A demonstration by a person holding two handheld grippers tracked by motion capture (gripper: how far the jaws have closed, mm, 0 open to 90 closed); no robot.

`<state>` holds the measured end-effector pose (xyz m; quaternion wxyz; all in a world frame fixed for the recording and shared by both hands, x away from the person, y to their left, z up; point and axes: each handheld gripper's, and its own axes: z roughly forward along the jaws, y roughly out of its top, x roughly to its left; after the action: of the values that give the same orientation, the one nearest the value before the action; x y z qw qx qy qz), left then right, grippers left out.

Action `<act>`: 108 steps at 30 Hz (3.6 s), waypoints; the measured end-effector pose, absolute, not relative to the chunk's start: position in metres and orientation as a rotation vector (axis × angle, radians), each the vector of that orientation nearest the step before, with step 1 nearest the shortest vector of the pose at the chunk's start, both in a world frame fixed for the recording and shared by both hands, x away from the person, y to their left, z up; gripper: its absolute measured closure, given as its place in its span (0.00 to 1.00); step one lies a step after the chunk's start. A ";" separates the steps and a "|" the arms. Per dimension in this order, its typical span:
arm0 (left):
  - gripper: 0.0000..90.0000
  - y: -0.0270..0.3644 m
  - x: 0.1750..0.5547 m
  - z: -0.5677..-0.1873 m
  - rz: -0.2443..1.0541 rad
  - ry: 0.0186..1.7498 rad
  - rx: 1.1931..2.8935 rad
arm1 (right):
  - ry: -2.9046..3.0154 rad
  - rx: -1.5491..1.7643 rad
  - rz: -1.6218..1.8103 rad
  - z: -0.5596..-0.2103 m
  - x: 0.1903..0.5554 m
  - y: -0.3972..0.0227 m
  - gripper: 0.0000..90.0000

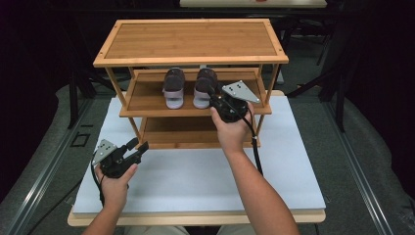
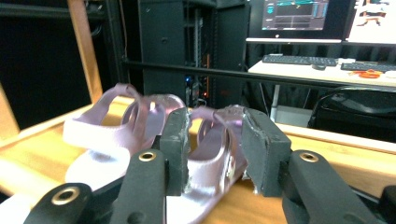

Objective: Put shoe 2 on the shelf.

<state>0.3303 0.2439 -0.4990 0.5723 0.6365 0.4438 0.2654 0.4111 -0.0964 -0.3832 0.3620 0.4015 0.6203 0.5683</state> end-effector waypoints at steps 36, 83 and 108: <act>1.00 0.175 0.473 -0.393 0.608 1.244 1.600 | 1.827 1.341 1.244 -0.398 0.475 -0.099 1.00; 1.00 0.169 0.485 -0.390 0.519 1.193 1.753 | 1.941 1.416 1.247 -0.389 0.502 -0.074 1.00; 1.00 0.191 0.439 -0.390 0.591 1.123 1.630 | 1.883 1.241 1.297 -0.388 0.460 -0.100 1.00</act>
<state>0.4387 0.1911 -0.3902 0.5124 0.6775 0.4670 0.2456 0.4601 -0.1004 -0.3883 0.2668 0.4596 0.6977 0.4804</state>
